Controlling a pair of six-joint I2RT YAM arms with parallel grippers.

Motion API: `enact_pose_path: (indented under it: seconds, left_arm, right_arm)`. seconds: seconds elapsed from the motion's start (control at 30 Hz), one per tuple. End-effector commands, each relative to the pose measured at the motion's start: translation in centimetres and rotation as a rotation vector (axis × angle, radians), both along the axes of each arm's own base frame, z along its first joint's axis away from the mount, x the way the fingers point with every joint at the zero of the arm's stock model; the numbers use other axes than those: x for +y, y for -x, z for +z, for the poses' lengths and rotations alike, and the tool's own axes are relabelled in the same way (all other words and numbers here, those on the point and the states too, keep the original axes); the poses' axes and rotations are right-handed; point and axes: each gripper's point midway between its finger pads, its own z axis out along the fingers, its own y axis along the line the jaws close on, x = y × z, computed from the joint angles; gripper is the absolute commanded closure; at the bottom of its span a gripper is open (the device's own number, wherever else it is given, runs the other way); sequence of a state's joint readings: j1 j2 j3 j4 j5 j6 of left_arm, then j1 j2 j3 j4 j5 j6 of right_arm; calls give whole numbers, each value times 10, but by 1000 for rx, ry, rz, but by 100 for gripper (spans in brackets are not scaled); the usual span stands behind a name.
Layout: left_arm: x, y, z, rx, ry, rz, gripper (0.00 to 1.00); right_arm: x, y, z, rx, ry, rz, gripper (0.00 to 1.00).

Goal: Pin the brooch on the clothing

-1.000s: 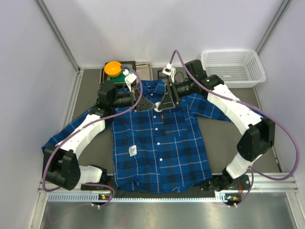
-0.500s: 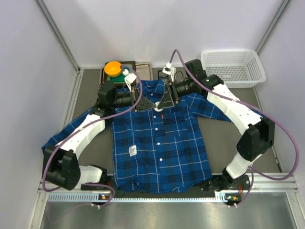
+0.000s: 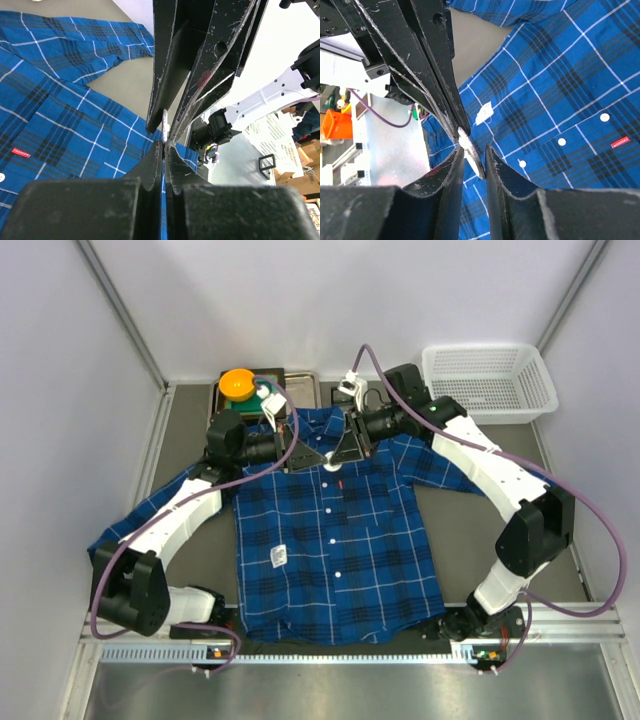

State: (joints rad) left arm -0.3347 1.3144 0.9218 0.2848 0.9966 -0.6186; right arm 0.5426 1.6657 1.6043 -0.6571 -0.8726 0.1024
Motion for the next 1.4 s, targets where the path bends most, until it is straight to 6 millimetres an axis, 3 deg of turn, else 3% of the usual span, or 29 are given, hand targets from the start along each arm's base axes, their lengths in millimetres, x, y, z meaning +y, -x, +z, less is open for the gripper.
enact_pose_path:
  seconds: [0.0,0.5,0.6,0.7,0.73,0.87,0.97,1.07,1.37]
  left_arm:
    - [-2,11,9,-48,21,-63,100]
    - [-2,13,6,-54,9,-95,100]
    - [-2,13,4,-53,4,-100,100]
    - [-2,14,4,-63,0,-104,100]
    - [-2,14,4,-61,-4,-106,100]
    - [-1,15,3,-75,-25,-119,100]
    - [0,18,3,-97,-35,-147,100]
    - [-1,26,10,-122,-18,-200,100]
    - [-1,29,9,-150,-41,-250,100]
  right_arm:
    - [-2,-4,9,-116,6,27,78]
    - [-12,-2,8,-232,55,89,88]
    - [-12,-1,11,-241,50,104,83]
    - [-12,7,20,-248,20,141,72]
    - [-13,10,22,-243,11,153,60]
    - [-16,18,40,-244,-55,190,40]
    - [-18,15,36,-285,-38,189,41]
    - [-19,13,29,-316,-30,208,49]
    - [-11,30,15,-309,-36,284,58]
